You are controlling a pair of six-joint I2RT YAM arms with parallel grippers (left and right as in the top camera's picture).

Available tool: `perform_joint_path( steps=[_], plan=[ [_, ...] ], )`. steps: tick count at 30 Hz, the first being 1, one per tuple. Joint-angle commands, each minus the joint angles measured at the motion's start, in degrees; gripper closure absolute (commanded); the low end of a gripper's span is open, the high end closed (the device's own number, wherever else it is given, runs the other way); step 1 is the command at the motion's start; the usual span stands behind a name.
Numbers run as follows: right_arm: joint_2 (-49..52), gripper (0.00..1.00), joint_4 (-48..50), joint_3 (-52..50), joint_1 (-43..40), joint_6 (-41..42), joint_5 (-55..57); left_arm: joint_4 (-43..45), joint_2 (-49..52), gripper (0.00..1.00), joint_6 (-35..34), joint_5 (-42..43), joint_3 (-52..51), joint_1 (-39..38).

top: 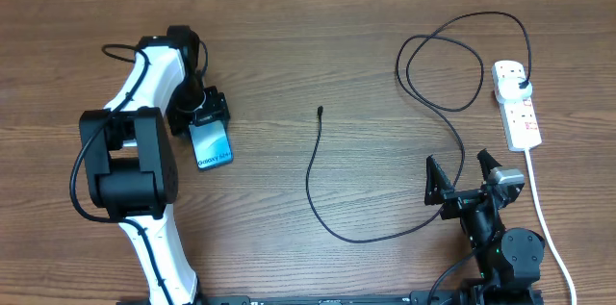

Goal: Plug charger to phone and switch on socket
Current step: 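Carry the phone with the left gripper toward the table center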

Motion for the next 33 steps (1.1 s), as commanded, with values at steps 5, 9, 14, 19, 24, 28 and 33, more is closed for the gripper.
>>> perform_joint_path(
  steps=[5, 9, 14, 19, 24, 28, 33],
  plan=[
    [-0.42, 0.00, 0.31, -0.04, 0.00, 0.09, 0.13, -1.16, 0.26, 0.27, -0.13, 1.09, 3.93, -0.48],
    [-0.42, 0.00, 0.28, -0.04, 0.00, 0.09, 0.13, -2.03, 0.26, 0.27, -0.31, 1.31, 4.81, -0.48],
    [-0.42, 0.00, 0.31, -0.04, 0.00, 0.09, 0.13, -4.48, 0.26, 0.27, -0.37, 8.22, 8.13, -0.48],
    [-0.42, 0.00, 0.28, -0.04, 0.00, 0.11, 0.13, -6.56, 0.26, 0.27, -0.35, 14.36, 9.29, -0.48],
    [-0.42, 0.00, 0.31, -0.04, 0.00, 0.09, 0.13, -9.70, 0.26, 0.29, -0.61, 14.73, 9.29, -0.48],
    [-0.42, 0.00, 0.31, -0.04, 0.00, 0.09, 0.13, -11.34, 0.26, 0.28, -0.59, 18.56, 9.29, -0.48],
    [-0.42, 0.00, 0.31, -0.04, 0.00, 0.09, 0.13, -11.56, 0.26, 0.34, -2.34, 28.24, 9.27, -0.48]
  ],
)
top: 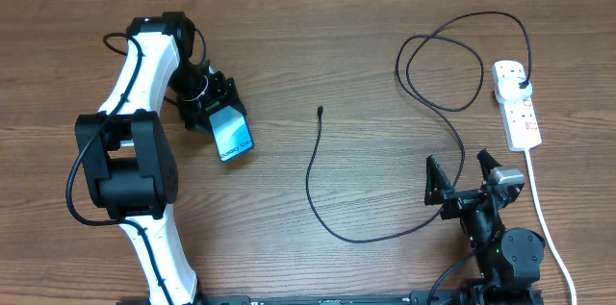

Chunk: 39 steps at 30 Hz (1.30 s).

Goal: Plug charger to phone and switch on socket
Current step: 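Carry the phone with the left gripper toward the table center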

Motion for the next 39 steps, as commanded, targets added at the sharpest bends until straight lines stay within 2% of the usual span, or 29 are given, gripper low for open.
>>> perform_joint_path(
  steps=[1, 7, 9, 14, 18, 22, 30, 39],
  plan=[
    [-0.42, 0.00, 0.31, -0.04, 0.00, 0.11, 0.11, -0.17, 0.22, 0.35, -3.39, 10.38, 1.70, -0.50],
    [-0.42, 0.00, 0.31, -0.04, 0.00, 0.11, 0.11, -0.20, 0.22, 0.35, -18.38, 13.20, 1.70, -1.11],
    [-0.42, 0.00, 0.28, -0.04, 0.00, 0.13, 0.11, -0.22, 0.22, 0.35, -20.81, 13.97, 1.70, -1.57],
    [-0.42, 0.00, 0.31, -0.04, 0.00, 0.11, 0.11, -0.15, 0.22, 0.35, -23.15, 19.06, 1.70, -3.04],
    [-0.42, 0.00, 0.31, -0.04, 0.00, 0.11, 0.11, -0.20, 0.22, 0.35, -23.26, 23.74, 1.70, -4.33],
    [-0.42, 0.00, 0.31, -0.04, 0.00, 0.11, 0.11, -0.92, 0.22, 0.36, -23.23, 31.80, 1.70, -5.01],
    [-0.42, 0.00, 0.28, -0.04, 0.00, 0.13, 0.11, -1.95, 0.22, 0.37, -23.26, 40.79, 1.70, -5.01],
    [-0.42, 0.00, 0.31, -0.04, 0.00, 0.11, 0.11, -1.92, 0.22, 0.36, -23.93, 45.90, 1.70, -5.70]
  ],
)
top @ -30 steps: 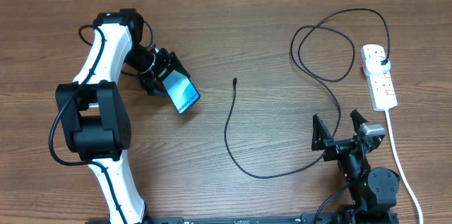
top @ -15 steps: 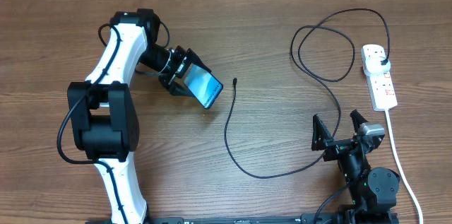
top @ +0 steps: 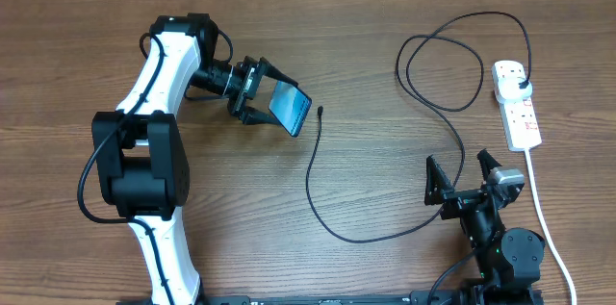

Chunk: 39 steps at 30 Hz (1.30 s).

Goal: Plug charger to phone and switch on socket
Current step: 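Carry the phone with the left gripper toward the table center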

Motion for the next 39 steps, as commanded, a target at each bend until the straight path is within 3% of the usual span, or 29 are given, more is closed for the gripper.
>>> perform_joint_path(
  steps=[1, 15, 39],
  plan=[
    [-0.42, 0.00, 0.31, -0.04, 0.00, 0.11, 0.11, -0.17, 0.22, 0.36, -2.10, 6.36, 1.70, -0.92],
    [-0.42, 0.00, 0.31, -0.04, 0.00, 0.11, 0.11, 0.09, 0.22, 0.34, -10.51, 9.33, 1.70, -1.07],
    [-0.42, 0.00, 0.31, -0.04, 0.00, 0.11, 0.11, 0.72, 0.22, 0.34, -7.65, 11.17, 1.70, -1.07]
  ],
)
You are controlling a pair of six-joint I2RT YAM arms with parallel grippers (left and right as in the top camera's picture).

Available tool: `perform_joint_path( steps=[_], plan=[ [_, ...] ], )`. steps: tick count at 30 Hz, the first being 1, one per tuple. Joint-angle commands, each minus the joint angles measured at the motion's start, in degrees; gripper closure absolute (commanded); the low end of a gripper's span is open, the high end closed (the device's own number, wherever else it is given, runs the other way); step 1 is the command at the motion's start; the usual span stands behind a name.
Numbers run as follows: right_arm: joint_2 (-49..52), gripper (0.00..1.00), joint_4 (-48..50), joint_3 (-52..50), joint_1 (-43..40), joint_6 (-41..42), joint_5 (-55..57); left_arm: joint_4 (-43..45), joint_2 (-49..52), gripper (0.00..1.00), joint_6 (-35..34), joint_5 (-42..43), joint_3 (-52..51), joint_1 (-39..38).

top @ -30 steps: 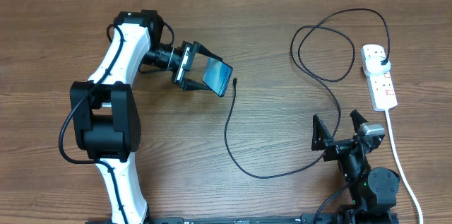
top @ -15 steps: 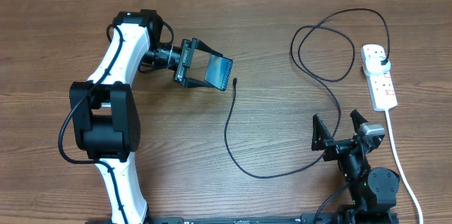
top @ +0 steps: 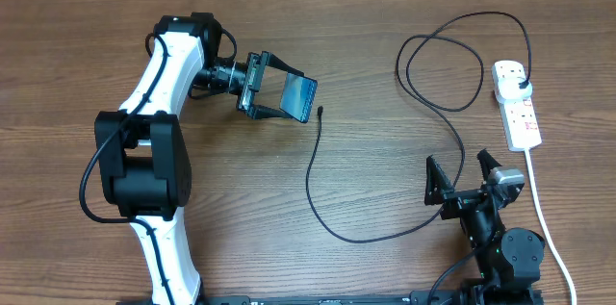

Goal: Plug charger to phone and switch on socket
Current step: 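Carry the phone with the left gripper toward the table center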

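Observation:
In the overhead view my left gripper is shut on a dark smartphone, held left of the table's middle with its right end close to the free tip of the black charger cable. The cable curves down across the table, then loops up to a plug in the white power strip at the right edge. My right gripper stands open near the front right, with nothing between its fingers.
The power strip's white lead runs down the right side past the right arm's base. The left arm's black base and white links fill the left part of the wooden table.
The left gripper has turned the phone slightly and shifted it a little up and right, so its end now lies beside the cable's tip. The right arm and cable have not moved.
At first the left gripper held the phone far to the left, near the arm's own links. Then it was a bit further right with the phone tilted. After that it stood near the cable's tip, and now the phone's end is right beside that tip.

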Motion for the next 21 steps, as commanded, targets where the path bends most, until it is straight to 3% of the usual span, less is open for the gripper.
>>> perform_joint_path(
  steps=[1, 21],
  plan=[
    [-0.42, 0.00, 0.26, -0.04, 0.00, 0.11, 0.13, -0.17, 0.22, 0.34, 1.64, 3.13, 1.70, -0.37],
    [-0.42, 0.00, 1.77, -0.04, -0.11, -0.22, 0.96, -0.20, 0.22, 0.34, 2.82, 2.51, 1.70, -0.42]
  ],
)
